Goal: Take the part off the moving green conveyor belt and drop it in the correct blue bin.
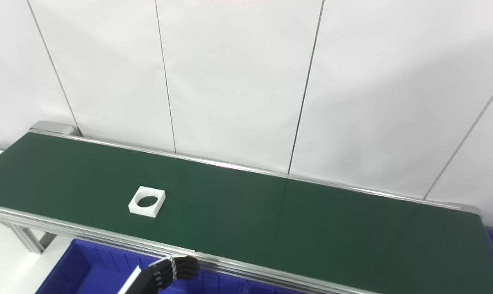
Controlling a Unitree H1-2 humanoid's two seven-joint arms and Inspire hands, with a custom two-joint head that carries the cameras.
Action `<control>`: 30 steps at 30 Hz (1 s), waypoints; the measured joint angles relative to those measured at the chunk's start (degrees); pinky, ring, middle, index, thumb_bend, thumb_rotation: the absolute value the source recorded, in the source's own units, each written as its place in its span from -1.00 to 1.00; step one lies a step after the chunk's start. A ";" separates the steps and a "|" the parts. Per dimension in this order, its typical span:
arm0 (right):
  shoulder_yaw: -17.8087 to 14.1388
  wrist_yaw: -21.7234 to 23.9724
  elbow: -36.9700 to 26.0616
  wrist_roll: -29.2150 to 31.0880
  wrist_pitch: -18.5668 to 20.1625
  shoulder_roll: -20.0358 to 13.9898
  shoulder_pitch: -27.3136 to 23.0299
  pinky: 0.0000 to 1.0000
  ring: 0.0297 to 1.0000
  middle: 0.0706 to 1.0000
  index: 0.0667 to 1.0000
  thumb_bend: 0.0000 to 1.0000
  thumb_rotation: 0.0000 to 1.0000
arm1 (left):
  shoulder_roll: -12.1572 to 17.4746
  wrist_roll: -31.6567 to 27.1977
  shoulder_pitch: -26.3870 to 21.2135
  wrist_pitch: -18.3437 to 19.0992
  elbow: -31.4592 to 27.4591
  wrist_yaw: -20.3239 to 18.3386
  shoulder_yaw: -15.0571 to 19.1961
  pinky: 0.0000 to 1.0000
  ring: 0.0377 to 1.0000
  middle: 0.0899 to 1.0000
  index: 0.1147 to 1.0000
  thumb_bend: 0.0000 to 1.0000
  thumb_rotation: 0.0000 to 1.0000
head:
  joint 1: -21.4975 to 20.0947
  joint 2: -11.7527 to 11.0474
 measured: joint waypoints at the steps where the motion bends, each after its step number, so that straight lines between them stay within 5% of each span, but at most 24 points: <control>1: 0.03 -0.13 0.42 0.05 0.00 -0.01 -0.25 0.24 0.39 0.49 0.51 0.50 -1.00 | 0.16 -0.73 -0.29 0.41 -1.11 -0.04 0.74 0.29 0.22 0.23 0.24 0.19 -1.00 | 0.17 -0.09; 8: 0.39 -0.34 2.74 0.17 -0.02 -0.30 -1.91 0.23 0.40 0.50 0.53 0.48 -0.99 | 1.90 -5.74 -6.71 0.49 -3.83 -0.68 5.95 0.27 0.22 0.25 0.32 0.08 -1.00 | 0.97 -1.58; 17: 0.12 -0.32 2.81 0.14 -0.03 -2.35 -2.30 0.22 0.39 0.49 0.52 0.49 -1.00 | 9.09 -4.61 -17.07 -3.71 6.99 -2.75 11.26 0.34 0.33 0.42 0.47 0.34 -0.86 | 1.32 -0.97; 23: 0.19 -0.04 2.46 0.25 -0.04 -2.01 -3.11 0.22 0.39 0.51 0.52 0.47 -1.00 | 10.08 6.93 -23.02 -3.29 6.72 0.19 11.98 0.55 0.61 0.66 0.64 0.43 -0.86 | 0.71 0.70; 30: 0.32 0.86 1.15 0.27 -0.09 -2.32 -2.56 0.24 0.40 0.51 0.54 0.42 -1.00 | 15.40 21.39 -29.04 2.81 2.89 0.12 8.53 0.43 0.53 0.55 0.52 0.45 -0.89 | -0.88 1.67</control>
